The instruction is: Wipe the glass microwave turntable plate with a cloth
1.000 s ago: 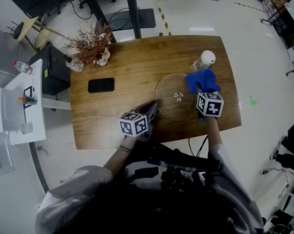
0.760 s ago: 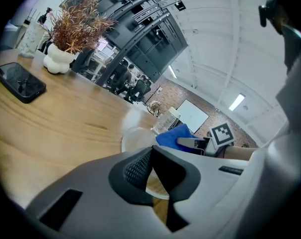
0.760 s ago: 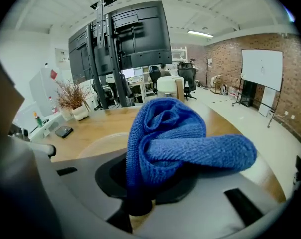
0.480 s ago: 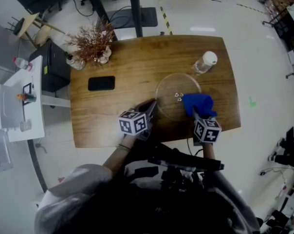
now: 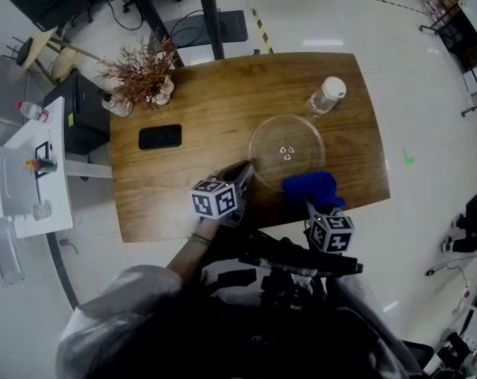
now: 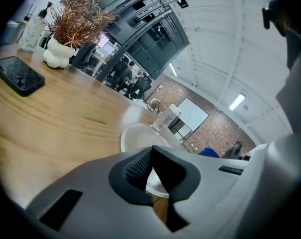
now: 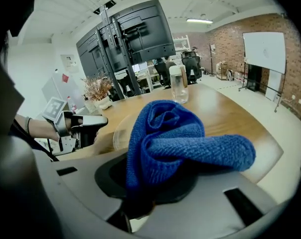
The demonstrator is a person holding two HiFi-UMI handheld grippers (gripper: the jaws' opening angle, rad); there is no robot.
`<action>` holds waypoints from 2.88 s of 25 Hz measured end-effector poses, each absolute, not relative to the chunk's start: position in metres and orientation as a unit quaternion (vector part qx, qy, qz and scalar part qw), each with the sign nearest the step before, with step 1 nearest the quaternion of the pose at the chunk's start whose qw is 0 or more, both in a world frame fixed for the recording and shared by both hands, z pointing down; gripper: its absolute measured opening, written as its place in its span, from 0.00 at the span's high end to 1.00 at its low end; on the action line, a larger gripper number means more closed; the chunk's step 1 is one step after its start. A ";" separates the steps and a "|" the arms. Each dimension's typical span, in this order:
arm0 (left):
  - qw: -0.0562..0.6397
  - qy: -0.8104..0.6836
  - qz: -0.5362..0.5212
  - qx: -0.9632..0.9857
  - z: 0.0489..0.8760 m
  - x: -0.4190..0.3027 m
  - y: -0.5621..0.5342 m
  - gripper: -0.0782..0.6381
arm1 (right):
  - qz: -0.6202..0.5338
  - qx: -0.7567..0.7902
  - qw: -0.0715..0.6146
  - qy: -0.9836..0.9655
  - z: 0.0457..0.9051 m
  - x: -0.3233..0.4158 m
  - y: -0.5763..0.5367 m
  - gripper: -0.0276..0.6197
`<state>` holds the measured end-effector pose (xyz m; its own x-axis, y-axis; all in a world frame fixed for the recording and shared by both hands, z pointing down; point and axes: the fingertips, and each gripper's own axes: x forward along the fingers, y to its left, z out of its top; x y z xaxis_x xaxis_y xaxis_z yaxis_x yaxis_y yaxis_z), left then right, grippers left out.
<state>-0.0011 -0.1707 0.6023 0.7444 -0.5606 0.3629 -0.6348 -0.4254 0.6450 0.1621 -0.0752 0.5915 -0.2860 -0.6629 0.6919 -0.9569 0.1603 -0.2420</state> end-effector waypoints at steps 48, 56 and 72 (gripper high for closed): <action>0.356 -0.387 0.045 0.849 0.575 0.047 -0.030 0.89 | 0.298 0.562 0.143 -0.758 0.558 0.206 0.039 0.82; 0.344 -0.457 -0.001 0.820 0.551 0.017 0.063 0.89 | 0.278 0.562 0.128 -0.768 0.550 0.232 0.113 0.82; 0.316 -0.443 -0.031 0.838 0.518 -0.019 0.133 0.89 | 0.281 0.542 0.100 -0.786 0.543 0.180 0.175 0.82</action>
